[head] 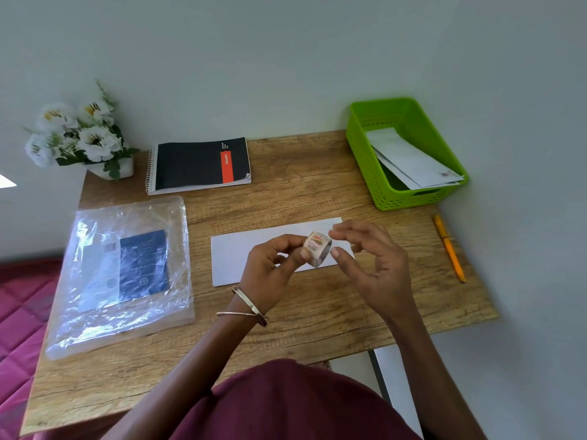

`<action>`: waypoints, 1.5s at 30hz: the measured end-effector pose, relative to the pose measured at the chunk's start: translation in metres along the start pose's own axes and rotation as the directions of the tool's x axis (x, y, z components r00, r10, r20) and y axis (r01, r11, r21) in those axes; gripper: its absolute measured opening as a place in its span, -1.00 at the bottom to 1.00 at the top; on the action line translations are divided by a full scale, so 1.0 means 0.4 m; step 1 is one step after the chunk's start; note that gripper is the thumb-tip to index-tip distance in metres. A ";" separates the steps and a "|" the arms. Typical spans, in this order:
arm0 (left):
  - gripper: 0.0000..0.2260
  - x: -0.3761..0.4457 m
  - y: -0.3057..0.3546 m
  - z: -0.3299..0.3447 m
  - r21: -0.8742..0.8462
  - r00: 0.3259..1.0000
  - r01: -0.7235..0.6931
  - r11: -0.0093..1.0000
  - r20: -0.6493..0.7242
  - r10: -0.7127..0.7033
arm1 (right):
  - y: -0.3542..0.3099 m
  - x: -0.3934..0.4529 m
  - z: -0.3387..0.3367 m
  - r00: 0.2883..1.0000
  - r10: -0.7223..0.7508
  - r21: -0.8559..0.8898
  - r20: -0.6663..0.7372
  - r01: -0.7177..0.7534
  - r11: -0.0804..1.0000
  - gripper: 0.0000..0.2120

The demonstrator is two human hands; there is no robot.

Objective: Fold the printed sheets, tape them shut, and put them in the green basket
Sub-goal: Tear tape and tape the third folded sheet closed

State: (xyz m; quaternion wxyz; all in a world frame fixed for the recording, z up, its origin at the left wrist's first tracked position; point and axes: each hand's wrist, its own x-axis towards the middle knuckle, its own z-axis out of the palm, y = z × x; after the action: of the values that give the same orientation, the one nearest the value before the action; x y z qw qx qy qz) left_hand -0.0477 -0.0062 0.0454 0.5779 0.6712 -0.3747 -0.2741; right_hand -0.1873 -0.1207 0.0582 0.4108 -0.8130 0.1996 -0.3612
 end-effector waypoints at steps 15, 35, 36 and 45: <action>-0.82 -0.001 0.014 -0.011 -0.051 0.999 0.041 0.998 0.011 -0.041 | -0.005 0.005 -0.008 0.946 -0.260 -0.322 0.193 0.311 0.894 -0.84; -0.89 -0.006 0.008 0.006 -0.035 0.994 0.101 0.994 0.046 -0.099 | -0.021 -0.009 0.026 0.973 0.228 0.048 -0.032 -0.226 0.973 -0.71; -0.89 -0.007 0.009 0.006 -0.038 0.994 0.101 0.994 0.047 -0.099 | -0.018 -0.007 0.024 0.956 0.287 0.098 -0.051 -0.281 0.955 -0.74; -0.90 -0.005 -0.003 0.016 0.045 0.997 0.066 0.997 0.032 -0.067 | 0.000 0.006 -0.027 0.737 0.674 0.603 -0.056 -0.513 0.611 -0.81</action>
State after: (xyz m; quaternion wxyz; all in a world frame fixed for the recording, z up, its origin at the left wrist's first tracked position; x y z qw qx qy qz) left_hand -0.0536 -0.0082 0.0429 0.5472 0.6913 -0.3676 -0.2959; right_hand -0.1939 -0.1278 0.0635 0.6907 -0.4853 0.4027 -0.3540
